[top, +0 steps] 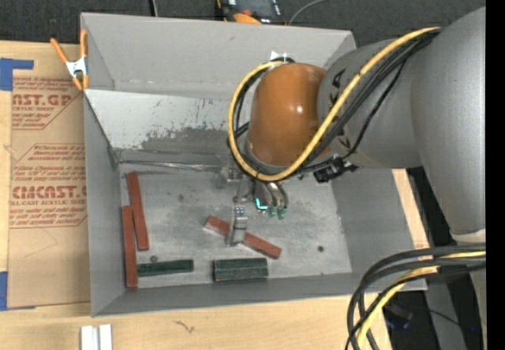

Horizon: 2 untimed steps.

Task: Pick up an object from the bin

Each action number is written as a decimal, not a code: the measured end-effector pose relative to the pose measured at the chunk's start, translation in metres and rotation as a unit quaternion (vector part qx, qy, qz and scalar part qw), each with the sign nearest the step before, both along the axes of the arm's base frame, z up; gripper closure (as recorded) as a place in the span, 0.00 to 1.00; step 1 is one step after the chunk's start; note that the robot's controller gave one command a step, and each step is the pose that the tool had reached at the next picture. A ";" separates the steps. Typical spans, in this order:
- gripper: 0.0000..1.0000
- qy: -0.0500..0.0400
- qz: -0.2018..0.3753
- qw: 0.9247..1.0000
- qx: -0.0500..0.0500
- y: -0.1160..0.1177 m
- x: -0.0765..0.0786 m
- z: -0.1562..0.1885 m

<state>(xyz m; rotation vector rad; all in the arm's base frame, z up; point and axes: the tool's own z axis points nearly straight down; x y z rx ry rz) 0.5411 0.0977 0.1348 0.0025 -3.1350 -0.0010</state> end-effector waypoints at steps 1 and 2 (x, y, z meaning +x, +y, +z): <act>0.00 0.000 0.024 1.000 -0.001 -0.024 -0.020 -0.068; 1.00 -0.003 0.025 1.000 0.000 -0.023 -0.018 -0.065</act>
Offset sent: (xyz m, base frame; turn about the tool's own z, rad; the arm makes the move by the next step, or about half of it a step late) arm -0.0182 -0.0236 -0.0648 -0.0499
